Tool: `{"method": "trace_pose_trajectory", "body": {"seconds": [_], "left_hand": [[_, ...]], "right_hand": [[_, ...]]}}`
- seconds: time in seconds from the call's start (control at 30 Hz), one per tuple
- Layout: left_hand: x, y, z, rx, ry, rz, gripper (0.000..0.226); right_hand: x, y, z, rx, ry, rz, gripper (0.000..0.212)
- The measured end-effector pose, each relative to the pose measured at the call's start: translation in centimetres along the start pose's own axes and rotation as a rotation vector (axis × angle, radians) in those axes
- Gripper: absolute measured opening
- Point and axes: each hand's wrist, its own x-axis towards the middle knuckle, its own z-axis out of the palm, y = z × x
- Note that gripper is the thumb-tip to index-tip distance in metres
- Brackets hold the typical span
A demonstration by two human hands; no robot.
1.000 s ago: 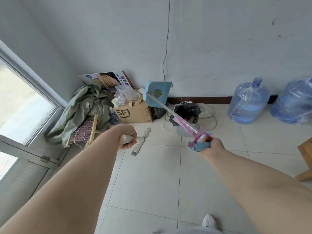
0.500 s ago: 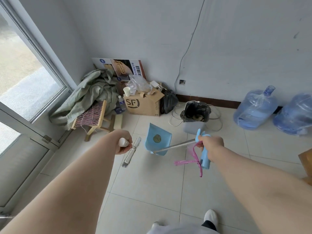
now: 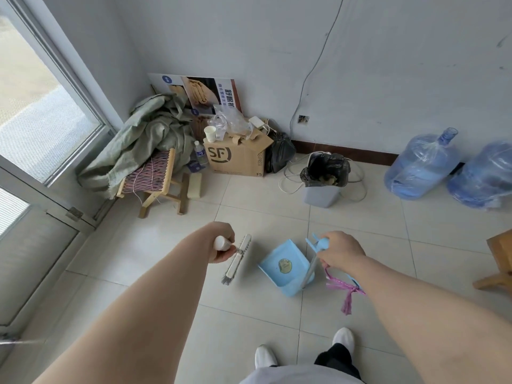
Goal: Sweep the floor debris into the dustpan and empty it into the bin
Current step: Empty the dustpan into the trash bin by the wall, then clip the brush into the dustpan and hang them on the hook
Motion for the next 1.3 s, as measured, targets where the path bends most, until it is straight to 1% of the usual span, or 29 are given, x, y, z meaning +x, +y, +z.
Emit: {"method": "trace_pose_trajectory", "body": {"seconds": [0.13,0.23,0.33,0.4,0.5,0.57,0.6,0.73,0.8,0.93,1.2,1.3], "left_hand": [[0.3,0.3,2.2,0.036,-0.028,0.001,0.015],[0.5,0.9,4.1,0.062,-0.054,0.002,0.014],[0.3,1.6,6.0,0.093,-0.066,0.006,0.015],[-0.2,2.2,7.5,0.118,-0.081,0.018,0.015],[-1.0,3.1,9.9,0.175,-0.092,0.039,0.012],[-1.4,3.6,11.4,0.226,-0.095,0.046,0.012],[-1.6,3.9,12.1,0.244,-0.1,0.046,0.012],[-2.5,5.1,14.7,0.327,-0.121,0.041,0.01],[-3.2,5.7,15.8,0.381,-0.132,0.042,0.007],[-4.3,6.6,17.2,0.494,-0.138,0.035,0.01],[-5.4,9.4,19.1,0.579,-0.148,-0.023,0.008],[-5.7,10.1,19.9,0.659,-0.147,0.012,0.012]], "right_hand": [[-0.2,1.4,1.0,-0.067,-0.079,-0.01,0.033],[-0.6,2.6,1.2,-0.119,-0.107,-0.004,0.04],[-1.1,3.8,1.0,-0.189,-0.169,0.024,0.048],[-1.1,4.6,1.0,-0.196,-0.17,0.038,0.046],[-0.8,5.0,1.3,-0.157,-0.137,0.033,0.033],[-0.6,4.8,1.7,-0.175,-0.129,0.003,0.025],[-0.7,4.5,1.9,-0.196,-0.131,-0.021,0.025],[-0.5,3.7,2.5,-0.264,-0.109,-0.1,0.04],[0.1,3.7,2.2,-0.273,-0.093,-0.11,0.036],[1.0,4.3,1.3,-0.274,-0.103,-0.131,0.031],[1.8,5.2,0.8,-0.208,-0.113,-0.146,0.037],[2.1,5.8,0.3,-0.184,-0.114,-0.154,0.038]]}}
